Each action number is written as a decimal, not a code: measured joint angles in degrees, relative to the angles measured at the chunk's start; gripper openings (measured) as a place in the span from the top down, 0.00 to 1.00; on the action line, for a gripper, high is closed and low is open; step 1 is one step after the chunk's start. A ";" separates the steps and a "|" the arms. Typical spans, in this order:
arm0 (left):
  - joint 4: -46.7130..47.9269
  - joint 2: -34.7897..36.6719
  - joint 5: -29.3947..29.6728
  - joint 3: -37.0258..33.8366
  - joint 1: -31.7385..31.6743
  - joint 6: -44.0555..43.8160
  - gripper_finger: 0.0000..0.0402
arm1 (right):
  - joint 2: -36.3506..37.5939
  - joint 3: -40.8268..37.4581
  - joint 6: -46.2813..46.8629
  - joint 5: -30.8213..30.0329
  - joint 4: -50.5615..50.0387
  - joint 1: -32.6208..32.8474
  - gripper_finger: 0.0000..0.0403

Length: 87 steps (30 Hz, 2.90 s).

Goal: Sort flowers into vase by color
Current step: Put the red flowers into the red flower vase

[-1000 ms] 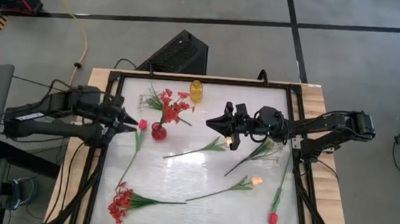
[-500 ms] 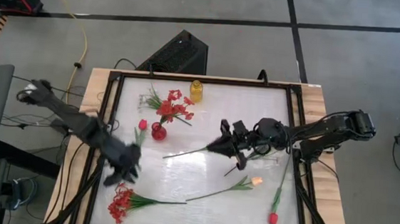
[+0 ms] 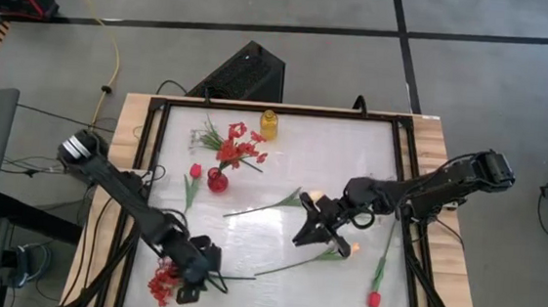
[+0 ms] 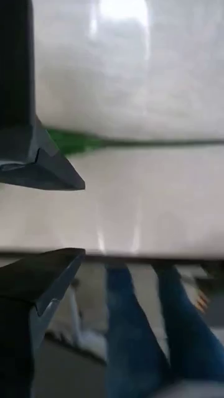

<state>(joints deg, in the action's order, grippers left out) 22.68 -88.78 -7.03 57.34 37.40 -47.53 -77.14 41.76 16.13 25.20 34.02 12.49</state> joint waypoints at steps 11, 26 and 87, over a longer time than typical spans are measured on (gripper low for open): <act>7.61 -12.78 5.52 4.70 0.56 3.21 0.56 | 0.00 0.00 -0.26 -2.44 -2.51 2.52 0.82; 15.46 -15.07 17.45 4.55 5.99 -3.90 0.96 | 0.96 0.02 -1.10 -2.81 -5.08 1.77 0.82; -3.87 14.50 11.33 4.58 -18.04 -21.22 0.97 | -17.00 37.48 -50.67 -58.33 -55.39 8.49 0.71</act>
<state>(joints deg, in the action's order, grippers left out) 18.81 -74.28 4.30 61.92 19.35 -68.75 -94.15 79.24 -34.54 -33.13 -21.37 20.98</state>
